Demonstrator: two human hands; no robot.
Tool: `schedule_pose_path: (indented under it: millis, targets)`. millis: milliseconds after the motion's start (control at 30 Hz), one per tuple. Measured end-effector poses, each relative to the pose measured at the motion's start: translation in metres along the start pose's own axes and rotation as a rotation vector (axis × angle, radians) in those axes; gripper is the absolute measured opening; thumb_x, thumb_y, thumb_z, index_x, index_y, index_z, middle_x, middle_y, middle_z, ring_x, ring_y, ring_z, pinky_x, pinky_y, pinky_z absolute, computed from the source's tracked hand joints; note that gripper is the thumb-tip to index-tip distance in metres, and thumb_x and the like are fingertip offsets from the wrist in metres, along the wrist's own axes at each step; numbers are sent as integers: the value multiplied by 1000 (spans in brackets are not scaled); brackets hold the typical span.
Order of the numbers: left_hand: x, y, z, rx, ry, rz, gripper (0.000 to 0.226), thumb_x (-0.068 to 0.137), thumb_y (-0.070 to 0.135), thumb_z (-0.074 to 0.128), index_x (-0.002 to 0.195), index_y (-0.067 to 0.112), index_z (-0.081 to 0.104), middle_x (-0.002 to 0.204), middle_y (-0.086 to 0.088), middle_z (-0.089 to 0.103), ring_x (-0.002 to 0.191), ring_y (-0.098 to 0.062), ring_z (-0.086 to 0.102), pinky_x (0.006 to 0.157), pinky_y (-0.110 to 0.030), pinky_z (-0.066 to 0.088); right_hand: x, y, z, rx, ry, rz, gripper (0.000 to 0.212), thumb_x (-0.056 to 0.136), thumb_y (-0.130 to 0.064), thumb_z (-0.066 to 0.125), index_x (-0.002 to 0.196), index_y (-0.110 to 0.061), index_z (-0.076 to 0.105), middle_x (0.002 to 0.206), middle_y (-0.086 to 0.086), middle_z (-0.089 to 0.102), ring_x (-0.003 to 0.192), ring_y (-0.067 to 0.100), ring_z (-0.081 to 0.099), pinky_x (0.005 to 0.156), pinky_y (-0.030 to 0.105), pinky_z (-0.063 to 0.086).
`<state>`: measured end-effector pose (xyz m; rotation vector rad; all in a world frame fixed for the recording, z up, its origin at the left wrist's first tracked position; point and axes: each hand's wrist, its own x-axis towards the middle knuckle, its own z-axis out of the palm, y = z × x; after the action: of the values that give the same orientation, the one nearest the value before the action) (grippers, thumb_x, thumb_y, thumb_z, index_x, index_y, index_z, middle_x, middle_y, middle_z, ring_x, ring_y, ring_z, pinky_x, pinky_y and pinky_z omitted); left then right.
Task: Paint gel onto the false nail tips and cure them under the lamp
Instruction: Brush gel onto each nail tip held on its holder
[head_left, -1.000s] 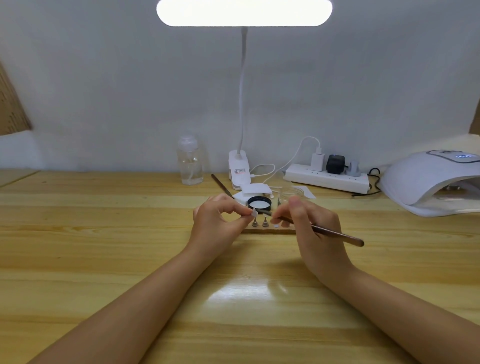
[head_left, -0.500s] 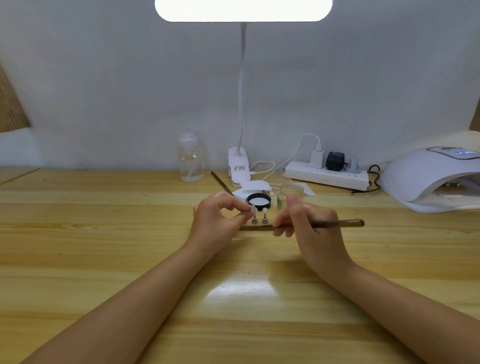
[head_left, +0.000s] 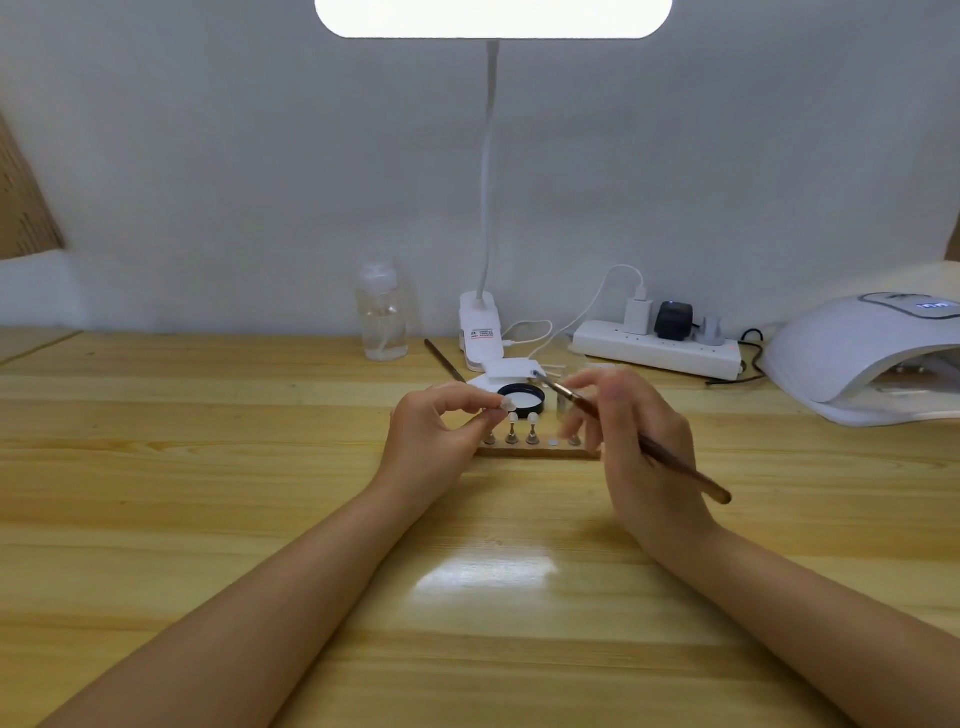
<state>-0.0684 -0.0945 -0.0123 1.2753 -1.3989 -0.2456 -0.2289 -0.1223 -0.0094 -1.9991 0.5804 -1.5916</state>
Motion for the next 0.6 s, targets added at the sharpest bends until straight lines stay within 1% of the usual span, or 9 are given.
schedule_pose_path:
  millis: [67,133,200,267,333,400,433,500,600]
  targets:
    - [0,0,0,-6,7,24,21,74,5,72,81,24,70,82,11,66,82,2,61,77,-9,44,2,-2,0,-48,-21,17,13,91,-40,41,94,-35,52,75,-9,65,68,3,61,59,22,50]
    - [1,0,-1,-17,4,27,22,74,5,71,84,24,70,83,12,64,81,7,58,75,-5,41,1,-3,1,-83,-57,14,9,89,-37,46,91,-34,55,82,-9,66,77,3,62,65,26,51]
    - [2,0,-1,-24,-14,29,22,74,4,71,89,21,70,81,10,65,79,4,59,76,-8,42,0,-3,2,-115,-80,-7,19,87,-41,42,81,-32,59,75,-8,65,74,4,61,63,25,49]
    - [1,1,-1,-35,-22,16,22,74,5,71,90,20,70,81,8,67,81,-3,61,79,-14,46,0,-2,1,-88,-85,0,30,87,-42,37,74,-30,61,69,-7,64,71,4,60,61,20,48]
    - [1,1,-2,-50,-14,-1,21,74,5,71,91,18,70,81,6,68,84,-9,63,81,-18,48,-1,-1,1,-59,-78,11,34,88,-42,34,75,-27,62,70,-8,64,71,1,60,62,16,48]
    - [1,2,-2,-51,-4,-14,21,74,6,71,94,15,70,83,5,69,87,-11,64,83,-19,49,0,-2,2,-65,-85,2,34,89,-41,33,79,-27,62,74,-12,64,72,-3,59,63,11,45]
    - [1,2,-2,-52,-3,-18,22,74,6,71,95,15,70,83,5,69,88,-10,64,83,-20,49,0,-2,3,-66,-101,-1,33,89,-40,33,79,-28,62,75,-13,64,72,-5,59,63,9,44]
    - [1,1,-2,-66,-2,-21,23,74,6,71,95,17,69,82,9,68,88,-8,64,82,-17,49,-1,-1,4,-38,-136,10,34,91,-38,36,75,-25,63,71,-10,65,69,-5,60,63,7,42]
    - [1,1,-2,-98,6,-47,21,74,9,72,92,19,70,81,12,68,89,-6,64,80,-13,48,-4,0,4,54,-127,51,37,94,-29,39,68,-21,64,63,-6,64,62,-2,61,60,7,42]
